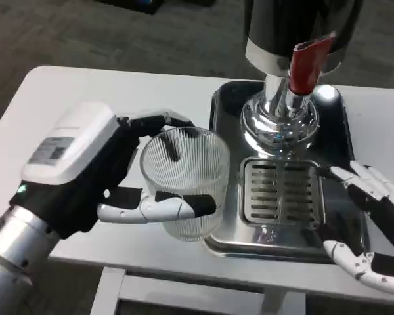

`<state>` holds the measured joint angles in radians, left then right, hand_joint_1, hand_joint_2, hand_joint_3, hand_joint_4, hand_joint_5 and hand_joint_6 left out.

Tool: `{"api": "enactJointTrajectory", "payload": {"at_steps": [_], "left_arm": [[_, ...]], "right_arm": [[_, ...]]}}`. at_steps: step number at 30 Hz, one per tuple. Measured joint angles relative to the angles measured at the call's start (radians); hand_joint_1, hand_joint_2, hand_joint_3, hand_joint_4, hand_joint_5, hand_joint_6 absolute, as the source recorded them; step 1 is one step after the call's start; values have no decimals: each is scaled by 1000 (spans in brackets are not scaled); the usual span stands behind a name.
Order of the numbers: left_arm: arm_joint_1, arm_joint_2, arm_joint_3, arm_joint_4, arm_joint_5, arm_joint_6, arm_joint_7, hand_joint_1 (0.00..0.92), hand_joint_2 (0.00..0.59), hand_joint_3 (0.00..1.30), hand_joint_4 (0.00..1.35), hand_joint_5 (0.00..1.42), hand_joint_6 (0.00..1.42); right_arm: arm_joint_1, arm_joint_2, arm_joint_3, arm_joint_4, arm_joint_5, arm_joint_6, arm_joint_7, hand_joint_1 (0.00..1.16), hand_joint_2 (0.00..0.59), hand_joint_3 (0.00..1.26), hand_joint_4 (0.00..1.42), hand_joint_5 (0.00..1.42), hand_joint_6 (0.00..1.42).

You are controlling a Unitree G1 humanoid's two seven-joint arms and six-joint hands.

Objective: Grasp the cup under the faucet to collect the drink, then remove the cup.

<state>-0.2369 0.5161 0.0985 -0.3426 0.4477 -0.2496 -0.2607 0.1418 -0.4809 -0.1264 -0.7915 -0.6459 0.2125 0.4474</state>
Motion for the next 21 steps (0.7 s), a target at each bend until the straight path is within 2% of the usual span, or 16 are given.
{"api": "enactJointTrajectory", "payload": {"at_steps": [5,12,16,21], "left_arm": [[-54,-15,-42,65,41,0,32,406,108,982,1150,1390,1424],[-122,-65,-136,168,118,-7,98,405,108,982,1136,1390,1424],[-174,-86,-184,230,155,-17,131,405,107,975,1136,1380,1424],[-229,-102,-216,275,194,-19,168,400,109,973,1136,1376,1424]], "right_arm": [[15,-1,-31,0,-9,-2,-5,397,476,57,0,0,63],[23,-1,-70,-1,-11,-2,-6,386,484,56,0,0,49],[37,-1,-101,-2,7,-2,-6,383,485,61,0,0,54],[63,-1,-137,-3,29,-3,-6,380,485,63,0,0,58]]}}
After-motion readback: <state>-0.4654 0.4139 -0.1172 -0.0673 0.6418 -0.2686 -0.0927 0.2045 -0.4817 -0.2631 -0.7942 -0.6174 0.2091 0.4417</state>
